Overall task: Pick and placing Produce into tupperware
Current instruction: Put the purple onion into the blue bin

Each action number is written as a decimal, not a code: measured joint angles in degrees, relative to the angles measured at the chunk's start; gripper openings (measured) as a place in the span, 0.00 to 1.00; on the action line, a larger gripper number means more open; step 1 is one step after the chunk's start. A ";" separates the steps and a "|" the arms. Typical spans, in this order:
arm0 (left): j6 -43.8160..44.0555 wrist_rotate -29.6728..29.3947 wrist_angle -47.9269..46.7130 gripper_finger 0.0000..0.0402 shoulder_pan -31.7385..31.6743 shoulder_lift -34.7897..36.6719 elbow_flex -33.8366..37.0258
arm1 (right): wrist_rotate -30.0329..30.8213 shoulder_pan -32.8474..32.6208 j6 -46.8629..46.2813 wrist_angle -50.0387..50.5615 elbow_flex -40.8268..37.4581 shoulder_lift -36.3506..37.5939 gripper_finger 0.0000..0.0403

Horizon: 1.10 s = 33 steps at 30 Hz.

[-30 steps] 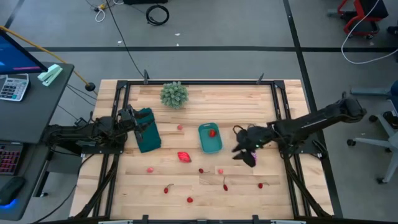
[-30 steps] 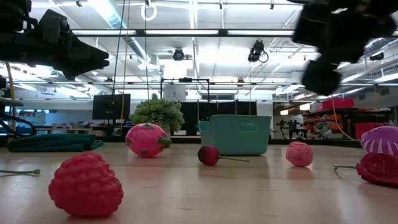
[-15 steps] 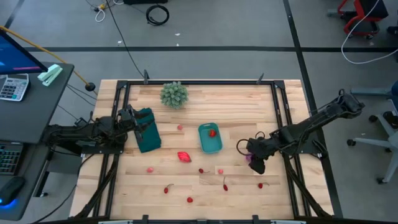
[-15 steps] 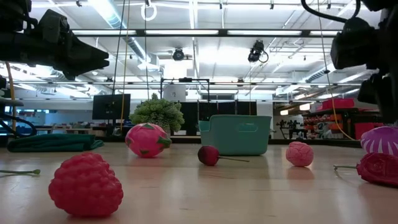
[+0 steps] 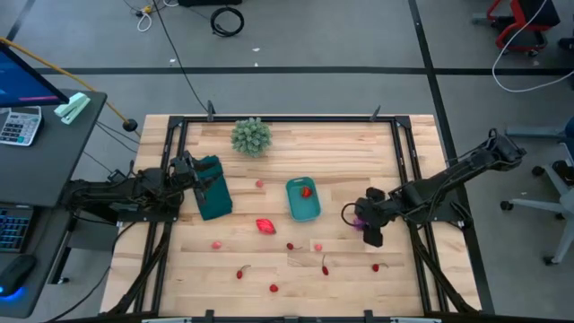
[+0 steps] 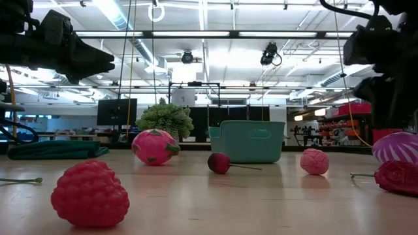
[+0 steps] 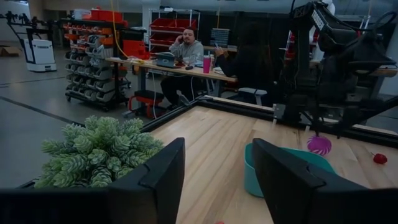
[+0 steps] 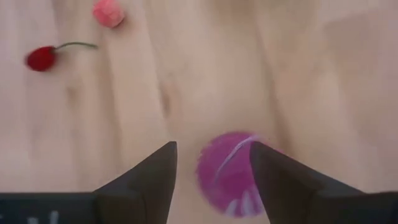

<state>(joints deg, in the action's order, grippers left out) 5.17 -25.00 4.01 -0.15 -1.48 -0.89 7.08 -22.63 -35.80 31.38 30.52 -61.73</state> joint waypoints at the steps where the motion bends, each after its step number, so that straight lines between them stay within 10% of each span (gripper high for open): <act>1: 0.00 0.01 0.00 0.48 0.01 0.00 0.00 | 1.40 0.00 1.23 0.00 0.00 0.02 0.54; 33: 0.17 0.01 -0.33 0.47 -0.01 0.00 0.00 | -2.38 -0.43 -6.41 2.60 0.04 -14.16 0.68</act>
<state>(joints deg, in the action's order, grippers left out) 5.34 -24.99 3.68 -0.16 -1.48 -0.89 4.70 -23.06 -42.20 33.98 30.56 -75.89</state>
